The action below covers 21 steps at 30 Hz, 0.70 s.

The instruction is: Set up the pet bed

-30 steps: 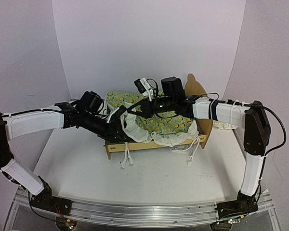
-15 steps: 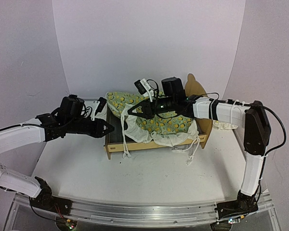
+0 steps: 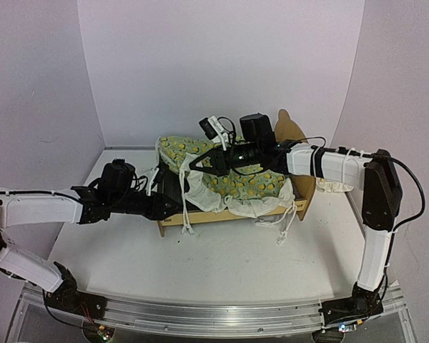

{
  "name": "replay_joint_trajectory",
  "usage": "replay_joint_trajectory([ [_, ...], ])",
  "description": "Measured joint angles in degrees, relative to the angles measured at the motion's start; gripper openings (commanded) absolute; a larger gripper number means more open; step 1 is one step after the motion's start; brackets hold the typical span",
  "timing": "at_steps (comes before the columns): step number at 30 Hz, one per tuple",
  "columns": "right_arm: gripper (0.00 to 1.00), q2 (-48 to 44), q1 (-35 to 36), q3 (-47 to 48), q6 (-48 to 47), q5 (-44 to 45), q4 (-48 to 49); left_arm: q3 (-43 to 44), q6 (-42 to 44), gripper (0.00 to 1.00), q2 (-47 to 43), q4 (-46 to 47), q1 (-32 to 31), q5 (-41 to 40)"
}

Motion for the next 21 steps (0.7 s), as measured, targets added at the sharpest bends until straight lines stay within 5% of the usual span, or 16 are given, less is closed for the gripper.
replay_joint_trajectory([
  [12,0.0,0.0,0.0,0.7,0.0,-0.6,-0.1,-14.0,-1.0,0.19,2.3,16.9,-10.4,-17.1],
  [21,0.0,0.0,0.0,0.7,0.0,-0.6,0.0,-14.8,-1.8,0.17,10.3,25.3,-13.9,-29.6],
])
